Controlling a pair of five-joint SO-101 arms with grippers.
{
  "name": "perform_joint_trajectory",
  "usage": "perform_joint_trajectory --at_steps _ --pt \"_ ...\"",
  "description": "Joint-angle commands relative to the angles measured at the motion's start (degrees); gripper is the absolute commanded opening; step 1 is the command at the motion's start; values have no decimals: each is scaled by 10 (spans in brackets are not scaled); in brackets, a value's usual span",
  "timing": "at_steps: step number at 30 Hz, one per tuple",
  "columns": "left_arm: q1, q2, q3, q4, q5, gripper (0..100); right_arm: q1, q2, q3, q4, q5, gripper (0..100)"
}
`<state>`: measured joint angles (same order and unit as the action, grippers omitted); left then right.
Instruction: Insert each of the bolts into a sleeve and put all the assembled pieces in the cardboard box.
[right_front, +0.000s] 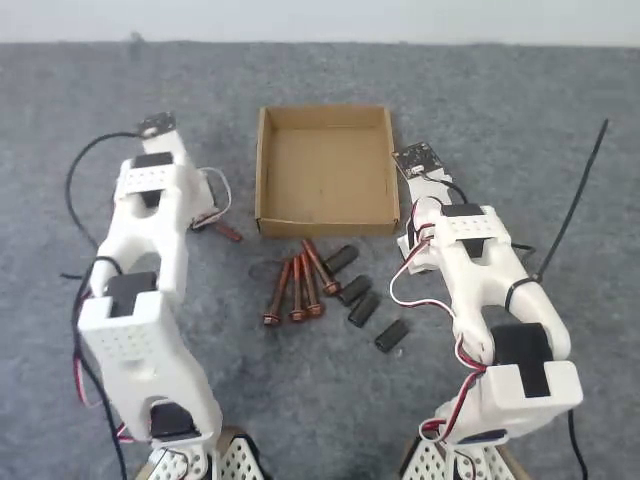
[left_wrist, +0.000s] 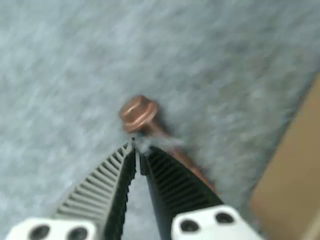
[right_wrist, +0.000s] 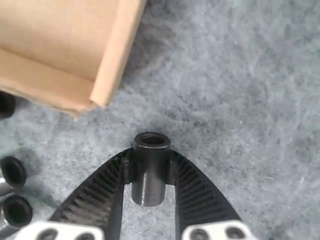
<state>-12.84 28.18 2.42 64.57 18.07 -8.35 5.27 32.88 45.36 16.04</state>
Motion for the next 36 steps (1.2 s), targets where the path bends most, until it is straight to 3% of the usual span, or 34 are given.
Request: perform_joint_trajectory --at_steps 1,7,13,20,26,28,33,36 --pt "30 4 -65 5 5 11 2 -35 -4 -9 -4 6" --pt "81 11 -83 5 5 11 2 -35 -4 -10 -3 6" --pt "84 9 -109 31 5 17 2 -35 -4 -10 -3 6" --pt "94 13 -178 122 5 195 -4 -35 -4 -10 -3 6" --pt "77 19 -176 100 6 187 -4 -35 -4 -10 -3 6" --pt "59 33 -176 91 33 165 -4 -35 -4 -10 -3 6" --pt "11 84 -194 92 186 109 -5 -35 -4 -10 -3 6" --pt "8 103 -222 94 206 97 -5 -35 -4 -10 -3 6"
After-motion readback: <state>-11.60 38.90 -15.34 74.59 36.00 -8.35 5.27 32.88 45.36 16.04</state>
